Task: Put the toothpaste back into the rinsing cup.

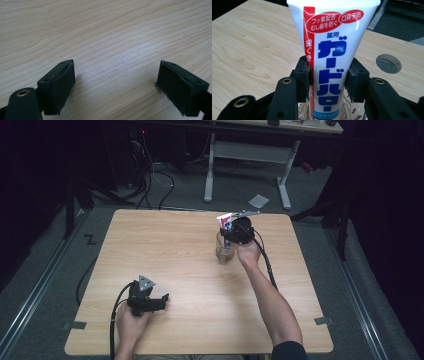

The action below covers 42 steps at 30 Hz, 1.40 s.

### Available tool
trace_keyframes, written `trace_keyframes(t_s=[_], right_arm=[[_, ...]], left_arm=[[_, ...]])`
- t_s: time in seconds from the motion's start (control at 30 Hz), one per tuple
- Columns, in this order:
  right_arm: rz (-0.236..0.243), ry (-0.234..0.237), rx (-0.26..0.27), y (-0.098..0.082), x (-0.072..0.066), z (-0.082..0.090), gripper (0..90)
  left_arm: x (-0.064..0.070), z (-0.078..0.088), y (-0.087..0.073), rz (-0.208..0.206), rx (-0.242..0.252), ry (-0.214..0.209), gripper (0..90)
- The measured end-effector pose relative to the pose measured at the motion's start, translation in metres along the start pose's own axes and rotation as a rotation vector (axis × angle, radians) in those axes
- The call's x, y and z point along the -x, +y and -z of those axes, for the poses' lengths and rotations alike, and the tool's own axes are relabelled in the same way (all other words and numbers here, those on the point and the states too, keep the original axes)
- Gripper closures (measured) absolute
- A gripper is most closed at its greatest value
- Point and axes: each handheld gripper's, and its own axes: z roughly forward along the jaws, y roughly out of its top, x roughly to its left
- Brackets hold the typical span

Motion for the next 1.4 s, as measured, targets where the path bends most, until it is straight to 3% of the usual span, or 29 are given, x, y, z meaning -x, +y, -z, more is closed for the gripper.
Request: trace_keyframes(t_s=[1.4], right_arm=[[0.023,-0.001,-0.019,-0.013,-0.002,-0.003,56.9]], left_arm=[[0.0,0.0,0.0,0.001,0.0,0.0,15.3]])
